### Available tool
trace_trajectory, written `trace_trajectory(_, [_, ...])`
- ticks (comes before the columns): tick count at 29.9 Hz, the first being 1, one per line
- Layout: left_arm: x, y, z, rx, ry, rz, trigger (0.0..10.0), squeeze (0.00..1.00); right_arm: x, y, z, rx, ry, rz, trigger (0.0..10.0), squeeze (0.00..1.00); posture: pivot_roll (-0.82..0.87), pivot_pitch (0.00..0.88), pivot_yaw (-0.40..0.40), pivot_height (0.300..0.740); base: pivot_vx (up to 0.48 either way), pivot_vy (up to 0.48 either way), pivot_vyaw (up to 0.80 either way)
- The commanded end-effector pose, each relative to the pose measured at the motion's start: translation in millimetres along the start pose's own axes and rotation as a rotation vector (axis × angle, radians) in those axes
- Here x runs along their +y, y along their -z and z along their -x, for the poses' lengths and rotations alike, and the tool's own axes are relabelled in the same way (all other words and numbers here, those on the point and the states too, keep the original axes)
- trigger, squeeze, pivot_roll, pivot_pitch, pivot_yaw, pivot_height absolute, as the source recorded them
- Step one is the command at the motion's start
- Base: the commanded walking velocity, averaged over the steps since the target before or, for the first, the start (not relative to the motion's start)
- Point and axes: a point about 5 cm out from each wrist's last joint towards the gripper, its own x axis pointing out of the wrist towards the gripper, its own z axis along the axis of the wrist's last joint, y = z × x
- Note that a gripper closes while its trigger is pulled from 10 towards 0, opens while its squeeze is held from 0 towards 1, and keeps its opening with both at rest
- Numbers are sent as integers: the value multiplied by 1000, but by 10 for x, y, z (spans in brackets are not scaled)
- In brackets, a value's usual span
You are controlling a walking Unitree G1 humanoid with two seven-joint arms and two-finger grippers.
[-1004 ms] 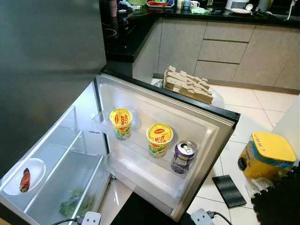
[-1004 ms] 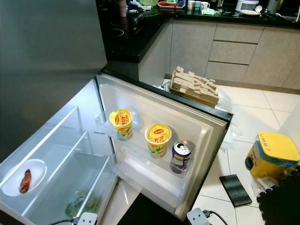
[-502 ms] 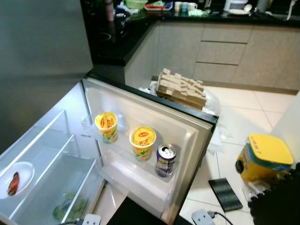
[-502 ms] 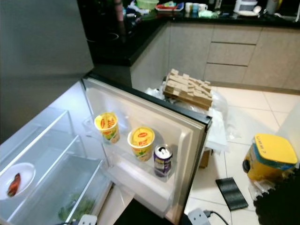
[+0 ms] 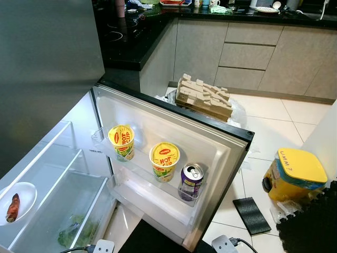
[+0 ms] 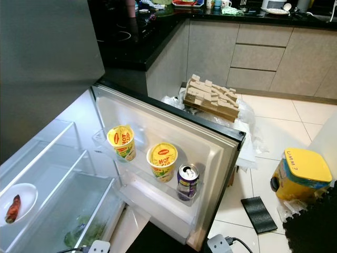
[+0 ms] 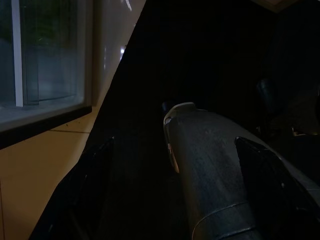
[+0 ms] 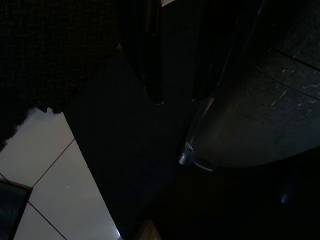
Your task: Restocking fridge
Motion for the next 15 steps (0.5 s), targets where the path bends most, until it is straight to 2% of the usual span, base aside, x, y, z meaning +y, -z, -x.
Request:
trace_trajectory(1, [-65, 127, 13, 53, 39, -15, 10000, 0, 16, 8, -2, 4, -2, -3, 10000, 0, -36, 0, -21, 740, 0, 0, 0])
trace_trajectory(15, [-27, 122, 18, 61, 40, -45, 10000, 0, 44, 25, -5, 8, -5, -4, 10000, 0, -23, 0, -11, 740, 0, 0, 0])
